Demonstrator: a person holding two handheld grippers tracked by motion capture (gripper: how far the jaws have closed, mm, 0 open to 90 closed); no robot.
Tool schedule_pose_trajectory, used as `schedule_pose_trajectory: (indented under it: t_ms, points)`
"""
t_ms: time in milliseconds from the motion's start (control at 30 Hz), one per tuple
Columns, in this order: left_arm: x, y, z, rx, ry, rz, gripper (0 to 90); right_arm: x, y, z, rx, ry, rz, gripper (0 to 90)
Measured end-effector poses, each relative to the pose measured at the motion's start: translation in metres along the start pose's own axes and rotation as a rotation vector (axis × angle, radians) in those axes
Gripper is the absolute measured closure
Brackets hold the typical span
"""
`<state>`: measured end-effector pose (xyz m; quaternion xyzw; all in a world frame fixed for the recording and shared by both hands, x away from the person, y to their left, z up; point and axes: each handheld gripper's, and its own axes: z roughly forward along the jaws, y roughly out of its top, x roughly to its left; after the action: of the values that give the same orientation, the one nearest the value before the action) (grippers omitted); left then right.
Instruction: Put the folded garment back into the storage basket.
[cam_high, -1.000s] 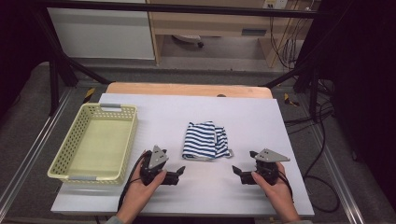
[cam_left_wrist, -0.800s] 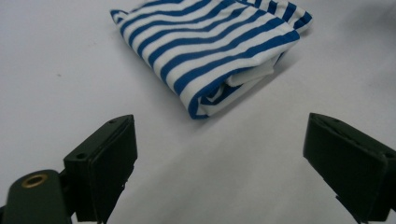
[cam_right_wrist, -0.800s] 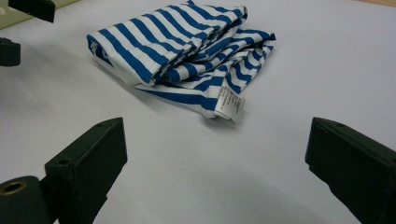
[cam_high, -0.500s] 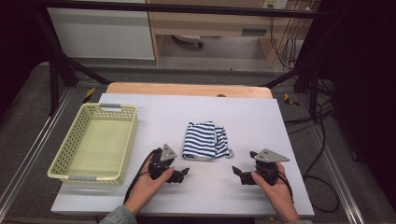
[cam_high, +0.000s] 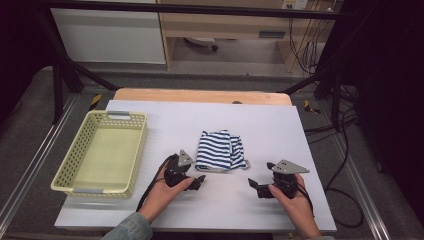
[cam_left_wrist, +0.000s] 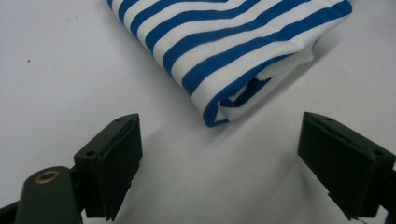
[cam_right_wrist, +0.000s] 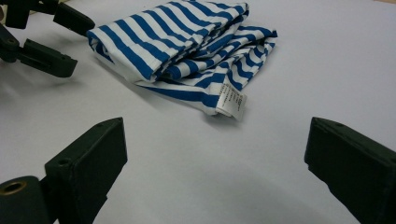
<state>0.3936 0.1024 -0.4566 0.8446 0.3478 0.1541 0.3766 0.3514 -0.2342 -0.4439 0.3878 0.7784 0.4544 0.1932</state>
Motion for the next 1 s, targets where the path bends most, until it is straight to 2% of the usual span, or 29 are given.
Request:
schedule_pose_trajectory:
  t_ms: [33, 67, 100, 400, 467, 533, 567, 633, 667, 700, 767, 900, 1000]
  points:
    - [0.000, 0.000, 0.001, -0.008, -0.024, 0.004, 18.7, 0.000, 0.000, 0.000, -0.001, 0.000, 0.001, 6.1]
    - [0.000, 0.000, 0.001, -0.008, -0.024, 0.004, 29.1, 0.000, 0.000, 0.000, 0.000, 0.000, 0.001, 6.1]
    - [-0.001, 0.000, 0.003, -0.008, -0.017, 0.007, 32.4, 0.000, 0.000, 0.000, 0.000, 0.000, 0.000, 6.1]
    - [-0.001, 0.006, 0.007, -0.008, 0.040, 0.004, 43.4, -0.002, 0.001, -0.001, 0.001, -0.003, 0.004, 6.1]
    - [-0.002, 0.009, 0.010, -0.011, 0.036, 0.010, 51.8, -0.001, 0.001, 0.000, 0.005, -0.001, 0.001, 6.1]
    - [-0.004, 0.013, 0.014, -0.016, 0.034, 0.010, 66.0, 0.001, 0.001, 0.001, 0.007, 0.001, -0.006, 6.1]
    - [-0.005, 0.014, 0.014, -0.020, 0.033, 0.003, 66.0, 0.001, 0.001, 0.001, 0.007, 0.001, -0.006, 6.1]
    - [-0.006, 0.015, 0.015, -0.018, 0.027, -0.013, 75.2, 0.002, 0.001, 0.001, 0.004, 0.006, -0.009, 6.1]
    - [-0.006, 0.015, 0.015, -0.016, 0.023, -0.020, 75.2, 0.002, 0.001, 0.001, 0.004, 0.006, -0.009, 6.1]
    - [-0.005, 0.015, 0.014, -0.012, 0.014, -0.030, 81.4, 0.003, 0.002, 0.000, 0.006, 0.009, -0.014, 6.1]
    - [-0.003, 0.015, 0.012, -0.005, -0.002, -0.036, 83.4, 0.003, 0.002, 0.000, 0.005, 0.011, -0.015, 6.1]
    - [-0.003, 0.012, 0.006, 0.018, -0.017, -0.023, 84.9, 0.006, 0.003, 0.000, 0.010, 0.020, -0.010, 6.2]
    - [-0.004, 0.009, 0.001, 0.031, -0.028, -0.025, 84.9, 0.012, 0.003, 0.005, 0.037, 0.031, -0.026, 6.3]
